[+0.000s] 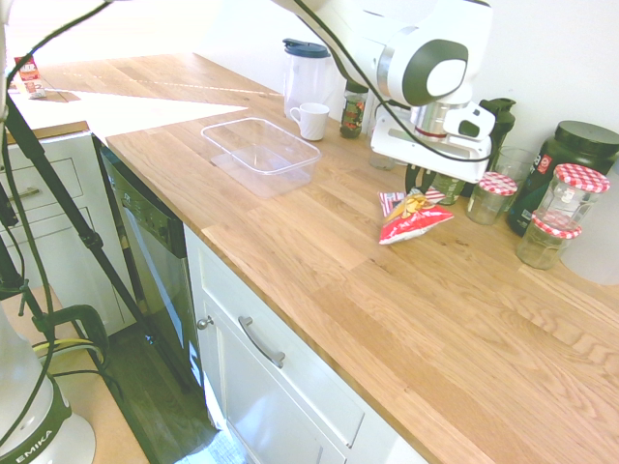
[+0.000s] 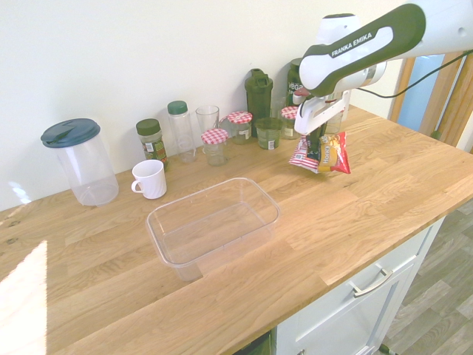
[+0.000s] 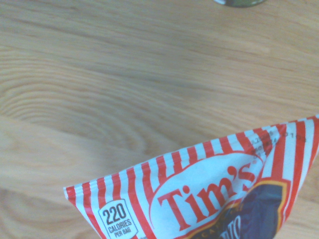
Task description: Put the chip bag into the container
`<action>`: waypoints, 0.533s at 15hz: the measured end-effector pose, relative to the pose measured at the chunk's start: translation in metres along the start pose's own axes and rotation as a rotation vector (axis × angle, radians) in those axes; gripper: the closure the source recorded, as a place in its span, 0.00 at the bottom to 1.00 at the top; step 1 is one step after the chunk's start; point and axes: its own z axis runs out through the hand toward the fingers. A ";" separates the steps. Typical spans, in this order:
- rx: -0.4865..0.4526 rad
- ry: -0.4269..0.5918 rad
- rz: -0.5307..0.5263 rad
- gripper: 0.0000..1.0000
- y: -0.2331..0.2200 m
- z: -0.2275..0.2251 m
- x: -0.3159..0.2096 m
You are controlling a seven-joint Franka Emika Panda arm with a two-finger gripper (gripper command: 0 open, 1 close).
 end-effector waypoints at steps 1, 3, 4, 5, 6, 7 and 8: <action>0.002 0.008 -0.010 1.00 -0.005 -0.011 -0.017; 0.003 0.034 -0.032 1.00 -0.021 -0.038 -0.055; 0.004 0.056 -0.047 1.00 -0.036 -0.055 -0.079; 0.003 0.077 -0.064 1.00 -0.054 -0.072 -0.103; -0.001 0.097 -0.080 1.00 -0.074 -0.089 -0.129; -0.005 0.117 -0.097 1.00 -0.097 -0.104 -0.154; -0.013 0.131 -0.116 1.00 -0.119 -0.112 -0.179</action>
